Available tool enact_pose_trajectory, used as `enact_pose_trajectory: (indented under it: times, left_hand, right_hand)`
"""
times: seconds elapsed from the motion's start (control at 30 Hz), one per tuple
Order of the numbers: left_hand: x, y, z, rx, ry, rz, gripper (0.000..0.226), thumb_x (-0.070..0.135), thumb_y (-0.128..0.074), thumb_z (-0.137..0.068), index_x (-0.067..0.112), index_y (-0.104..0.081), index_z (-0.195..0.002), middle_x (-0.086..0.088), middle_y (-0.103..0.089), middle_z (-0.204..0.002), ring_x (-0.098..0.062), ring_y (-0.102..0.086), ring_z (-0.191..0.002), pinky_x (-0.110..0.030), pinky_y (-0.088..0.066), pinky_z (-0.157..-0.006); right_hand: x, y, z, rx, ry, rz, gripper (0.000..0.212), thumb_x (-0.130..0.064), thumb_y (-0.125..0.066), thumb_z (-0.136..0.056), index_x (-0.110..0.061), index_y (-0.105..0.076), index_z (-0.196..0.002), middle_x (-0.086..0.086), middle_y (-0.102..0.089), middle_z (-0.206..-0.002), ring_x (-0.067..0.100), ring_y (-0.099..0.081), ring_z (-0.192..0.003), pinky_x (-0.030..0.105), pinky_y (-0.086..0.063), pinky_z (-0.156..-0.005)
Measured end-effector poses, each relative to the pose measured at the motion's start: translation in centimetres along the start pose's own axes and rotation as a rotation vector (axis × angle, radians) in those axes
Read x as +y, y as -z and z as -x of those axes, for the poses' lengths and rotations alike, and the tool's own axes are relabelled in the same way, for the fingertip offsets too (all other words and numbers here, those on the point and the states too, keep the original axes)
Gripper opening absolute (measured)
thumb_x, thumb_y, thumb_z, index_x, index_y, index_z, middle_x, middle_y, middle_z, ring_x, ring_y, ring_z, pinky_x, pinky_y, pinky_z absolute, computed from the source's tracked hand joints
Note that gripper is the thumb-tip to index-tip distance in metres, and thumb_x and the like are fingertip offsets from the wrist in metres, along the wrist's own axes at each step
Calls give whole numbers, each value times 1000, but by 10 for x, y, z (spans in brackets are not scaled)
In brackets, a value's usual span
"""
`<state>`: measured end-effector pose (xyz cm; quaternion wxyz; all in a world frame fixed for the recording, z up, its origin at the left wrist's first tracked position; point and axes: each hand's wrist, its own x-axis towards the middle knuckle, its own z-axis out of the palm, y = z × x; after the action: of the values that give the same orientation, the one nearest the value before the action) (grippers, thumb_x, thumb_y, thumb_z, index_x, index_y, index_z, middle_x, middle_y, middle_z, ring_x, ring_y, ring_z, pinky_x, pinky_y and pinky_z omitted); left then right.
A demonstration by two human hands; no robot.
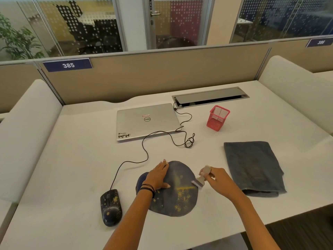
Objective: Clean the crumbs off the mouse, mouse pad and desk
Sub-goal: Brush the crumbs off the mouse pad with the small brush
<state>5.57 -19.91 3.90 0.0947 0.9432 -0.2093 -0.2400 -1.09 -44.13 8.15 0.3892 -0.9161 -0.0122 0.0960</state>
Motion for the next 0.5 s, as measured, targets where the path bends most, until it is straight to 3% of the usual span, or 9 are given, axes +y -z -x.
enact_pose_trajectory:
  times: [0.1,0.2,0.3,0.37,0.5]
  left_hand:
    - [-1,0,0,0,2,-2,94,35,-63,-87,11,1,-151,-7,8,-160,-23,-2,-148,-37,-19,-119]
    - [-1,-1,-1,-3,3,-5,94,36,-63,-87,11,1,-151,-7,9,-160,-23,-1,-149,-37,-18,-119]
    - [-1,-2,-1,0,2,-5,94,36,-63,-87,11,1,-151,-7,8,-160,-24,-2,-149,-37,-19,-119]
    - [-2,-2,-1,1,1,-4,94,36,-63,-87,11,1,-151,-7,8,-160,-23,-2,-148,-37,-19,-119]
    - [-1,-1,-1,-5,0,-9,94,36,-63,-87,10,1,-151,-8,9,-160,-24,-1,-149,-37,-20,-119]
  right_hand:
    - [0,-1,1,29,-9,-29,17,-23,-48,-97,-22,-65,-99,-8,-65,-94,2,-58,-83,7,-40,-72]
    - [-1,-2,2,101,-20,-63,20,-21,-49,-96,-14,-66,-104,-5,-65,-95,5,-58,-84,8,-41,-73]
    - [0,0,3,27,-76,-3,21,-24,-49,-96,-13,-65,-103,-1,-64,-92,8,-59,-82,13,-44,-71]
    - [-1,2,3,3,-92,11,19,-25,-48,-96,-16,-64,-100,-2,-63,-89,6,-58,-77,8,-41,-67]
    - [-7,1,2,117,-50,-41,22,-22,-48,-97,-13,-65,-106,-3,-64,-93,9,-59,-84,7,-41,-71]
